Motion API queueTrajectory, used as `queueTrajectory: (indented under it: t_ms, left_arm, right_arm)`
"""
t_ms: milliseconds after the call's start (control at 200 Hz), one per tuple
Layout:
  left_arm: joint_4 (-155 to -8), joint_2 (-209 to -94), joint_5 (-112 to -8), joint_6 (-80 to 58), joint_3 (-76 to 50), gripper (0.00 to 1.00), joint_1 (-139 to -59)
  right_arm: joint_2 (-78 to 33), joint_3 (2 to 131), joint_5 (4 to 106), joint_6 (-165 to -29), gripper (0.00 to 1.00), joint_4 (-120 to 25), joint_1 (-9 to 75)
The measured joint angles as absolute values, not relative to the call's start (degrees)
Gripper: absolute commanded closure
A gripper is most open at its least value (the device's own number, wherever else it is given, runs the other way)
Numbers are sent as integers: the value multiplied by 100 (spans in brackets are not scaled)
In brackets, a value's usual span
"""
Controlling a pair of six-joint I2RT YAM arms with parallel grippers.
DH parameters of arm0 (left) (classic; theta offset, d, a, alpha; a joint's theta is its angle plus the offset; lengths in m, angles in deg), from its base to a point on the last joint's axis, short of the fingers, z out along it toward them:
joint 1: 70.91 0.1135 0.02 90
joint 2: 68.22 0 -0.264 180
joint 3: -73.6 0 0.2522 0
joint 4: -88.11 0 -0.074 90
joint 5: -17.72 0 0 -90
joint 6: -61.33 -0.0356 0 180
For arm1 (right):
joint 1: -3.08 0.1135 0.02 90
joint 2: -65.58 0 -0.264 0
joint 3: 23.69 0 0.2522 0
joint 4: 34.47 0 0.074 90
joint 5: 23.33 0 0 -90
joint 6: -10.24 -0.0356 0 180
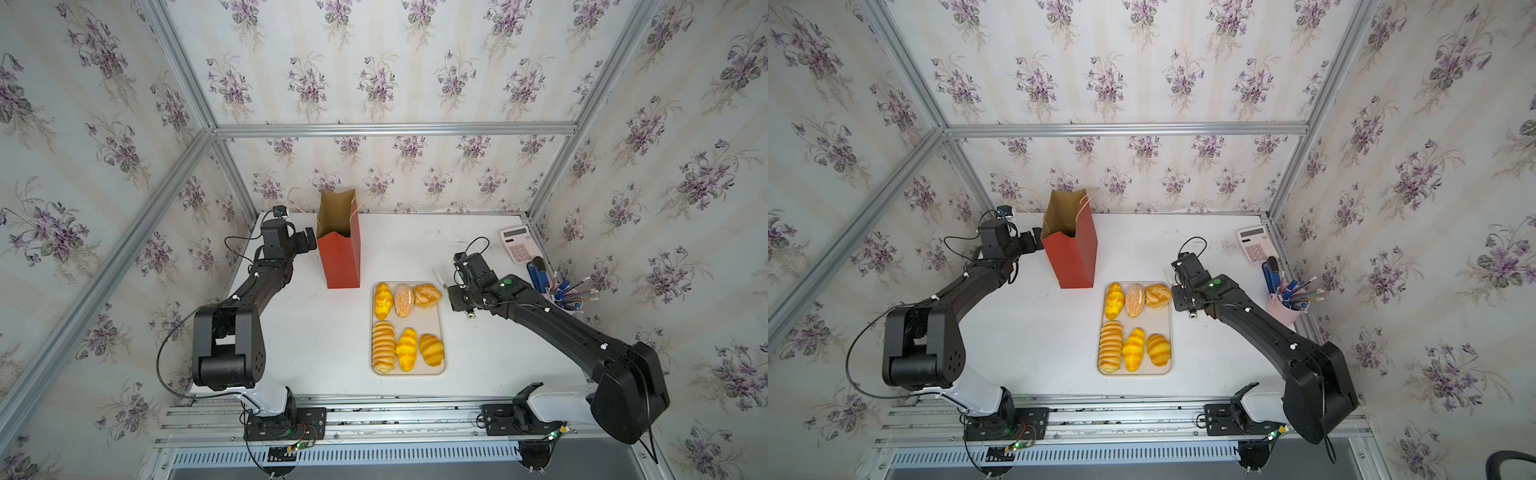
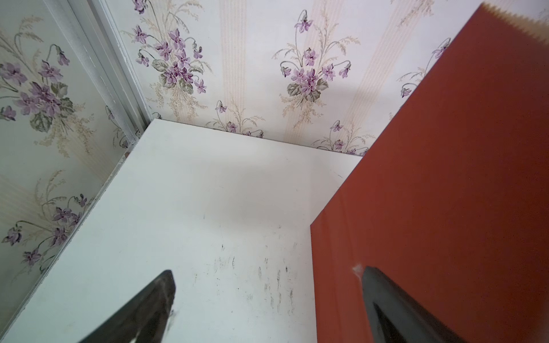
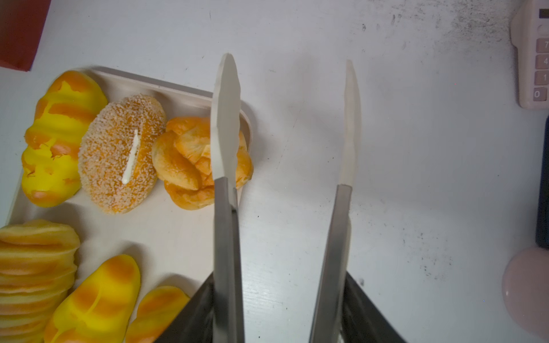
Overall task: Pack bread into a paper bag
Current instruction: Pick up the clamp from the center of the board, then pick up the fake bread from the plate.
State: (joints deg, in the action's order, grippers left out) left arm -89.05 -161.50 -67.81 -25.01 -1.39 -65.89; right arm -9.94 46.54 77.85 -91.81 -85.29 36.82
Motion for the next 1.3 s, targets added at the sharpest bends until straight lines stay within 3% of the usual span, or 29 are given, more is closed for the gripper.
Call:
queueTrajectory:
  t_ms: [330, 1299]
  left_arm:
    - [-8890, -16281, -6681, -2521, -246, 0, -6589]
    - [-8870, -16281, -6591, -2573, -235, 0, -6596]
  right_arm:
    - [-785, 4919, 7813, -9463, 36, -9156, 4552]
    - [-1102, 4458, 7647, -9890, 28, -9008, 4913]
